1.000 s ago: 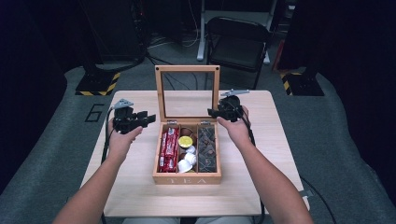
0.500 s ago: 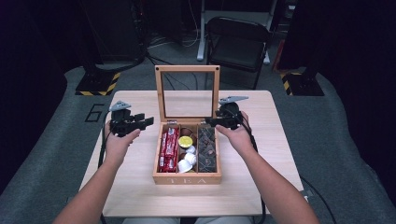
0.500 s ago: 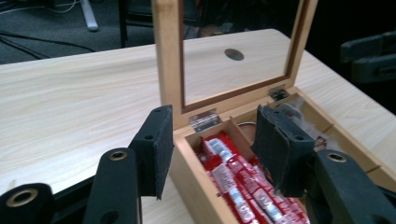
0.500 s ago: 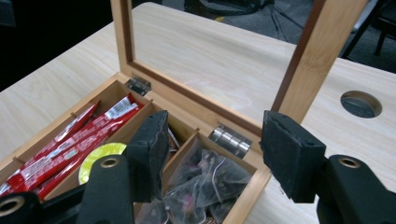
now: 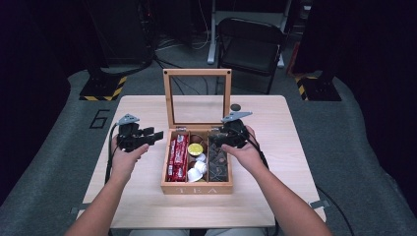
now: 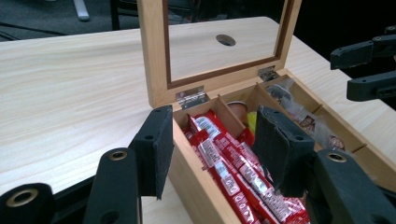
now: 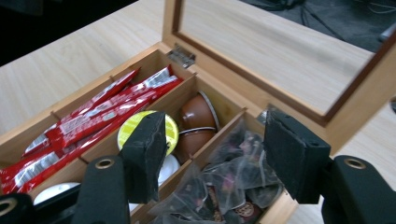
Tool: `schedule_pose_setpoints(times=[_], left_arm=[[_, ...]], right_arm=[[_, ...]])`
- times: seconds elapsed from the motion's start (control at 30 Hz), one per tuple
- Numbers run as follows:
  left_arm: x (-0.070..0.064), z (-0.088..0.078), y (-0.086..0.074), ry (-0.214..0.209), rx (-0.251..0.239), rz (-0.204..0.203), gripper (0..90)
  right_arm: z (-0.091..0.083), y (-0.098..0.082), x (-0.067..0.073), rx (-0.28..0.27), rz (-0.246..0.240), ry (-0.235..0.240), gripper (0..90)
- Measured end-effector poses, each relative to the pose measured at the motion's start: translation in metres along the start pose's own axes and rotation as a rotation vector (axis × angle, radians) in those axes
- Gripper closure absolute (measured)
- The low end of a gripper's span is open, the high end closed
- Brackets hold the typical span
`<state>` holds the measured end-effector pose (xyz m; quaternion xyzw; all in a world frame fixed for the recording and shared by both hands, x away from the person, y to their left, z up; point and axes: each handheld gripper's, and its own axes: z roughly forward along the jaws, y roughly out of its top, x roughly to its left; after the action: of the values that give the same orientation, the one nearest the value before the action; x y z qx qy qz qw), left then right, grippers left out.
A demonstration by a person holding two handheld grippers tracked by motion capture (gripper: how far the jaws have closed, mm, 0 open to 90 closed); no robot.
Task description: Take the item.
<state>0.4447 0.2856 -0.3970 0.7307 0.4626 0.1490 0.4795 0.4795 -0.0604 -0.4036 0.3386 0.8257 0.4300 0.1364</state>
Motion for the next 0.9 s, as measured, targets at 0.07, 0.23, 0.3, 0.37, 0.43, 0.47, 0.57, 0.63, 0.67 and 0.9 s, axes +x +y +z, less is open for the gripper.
schedule_pose_setpoints(times=[0.07,0.23,0.3,0.37,0.43,0.47,0.57,0.63,0.67,0.9], left_arm=[[0.000,-0.001,-0.001,0.003,-0.002,-0.001,46.9],[0.001,-0.010,-0.002,0.008,-0.025,0.002,46.0],[0.002,-0.013,-0.002,-0.004,-0.038,-0.006,45.4],[0.002,-0.018,-0.002,-0.006,-0.050,-0.004,44.8],[0.003,-0.021,-0.003,-0.010,-0.064,-0.005,44.2],[0.004,-0.022,-0.004,-0.013,-0.070,-0.008,44.1],[0.005,-0.025,-0.006,-0.022,-0.074,-0.015,43.2],[0.006,-0.026,-0.009,-0.031,-0.075,-0.022,42.8],[0.007,-0.027,-0.010,-0.034,-0.073,-0.020,42.4],[0.009,-0.028,-0.019,-0.051,-0.049,-0.025,43.6]], right_arm=[[0.003,-0.002,0.002,0.009,-0.004,0.015,38.1],[0.009,-0.005,0.005,0.018,-0.014,0.038,37.0],[0.012,-0.006,0.006,0.030,-0.010,0.037,36.9],[0.014,-0.006,0.007,0.034,-0.006,0.040,35.7],[0.017,-0.005,0.008,0.035,-0.005,0.045,34.6],[0.018,-0.005,0.008,0.039,-0.004,0.049,34.3],[0.021,-0.005,0.010,0.036,-0.003,0.057,33.8],[0.022,-0.005,0.010,0.037,-0.003,0.057,33.5],[0.023,-0.005,0.010,0.040,-0.001,0.059,33.7],[0.028,-0.006,0.011,0.054,-0.010,0.070,36.0]])
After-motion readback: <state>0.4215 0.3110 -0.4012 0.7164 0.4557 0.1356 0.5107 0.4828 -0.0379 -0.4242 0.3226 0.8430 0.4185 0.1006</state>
